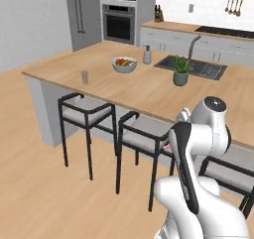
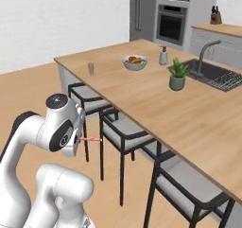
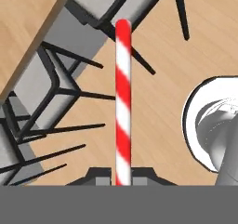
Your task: Take a straw from the drawer in front and place it inside the glass cup on the dining counter.
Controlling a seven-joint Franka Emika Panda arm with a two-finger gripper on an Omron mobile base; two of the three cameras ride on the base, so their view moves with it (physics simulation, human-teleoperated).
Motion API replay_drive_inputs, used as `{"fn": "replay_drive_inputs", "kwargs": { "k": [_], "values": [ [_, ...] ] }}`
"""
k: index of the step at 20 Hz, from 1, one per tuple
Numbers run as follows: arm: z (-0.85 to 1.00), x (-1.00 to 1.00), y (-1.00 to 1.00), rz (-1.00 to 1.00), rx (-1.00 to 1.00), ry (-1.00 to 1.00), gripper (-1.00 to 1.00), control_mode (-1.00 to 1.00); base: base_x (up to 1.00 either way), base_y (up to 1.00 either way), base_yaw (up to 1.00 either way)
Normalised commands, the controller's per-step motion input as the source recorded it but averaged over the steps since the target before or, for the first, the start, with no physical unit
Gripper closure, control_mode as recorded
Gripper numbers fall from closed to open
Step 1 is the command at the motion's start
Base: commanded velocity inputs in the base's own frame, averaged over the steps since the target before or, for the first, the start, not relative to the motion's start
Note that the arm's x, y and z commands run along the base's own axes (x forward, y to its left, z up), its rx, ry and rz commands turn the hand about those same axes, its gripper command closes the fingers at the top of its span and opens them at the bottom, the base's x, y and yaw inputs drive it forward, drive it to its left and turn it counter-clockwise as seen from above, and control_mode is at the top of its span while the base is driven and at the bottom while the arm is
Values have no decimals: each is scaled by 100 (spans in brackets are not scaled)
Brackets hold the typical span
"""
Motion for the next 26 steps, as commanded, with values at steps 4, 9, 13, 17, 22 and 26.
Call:
{"fn": "replay_drive_inputs", "kwargs": {
  "k": [4, 9, 13, 17, 22, 26],
  "values": [
    [0, 0, 0, 0, 0, 0, 100, 100, 91, 100, -41],
    [0, 0, 0, 0, 0, 0, 100, 100, 77, 100, -38],
    [0, 0, 0, 0, 0, 0, 100, 100, 66, 100, -35],
    [0, 0, 0, 0, 0, 0, 100, 100, 58, 100, -33],
    [0, 0, 0, 0, 0, 0, 100, 100, 58, 100, -31],
    [0, 0, 0, 0, 0, 0, 100, 100, 64, 100, -29]
  ]
}}
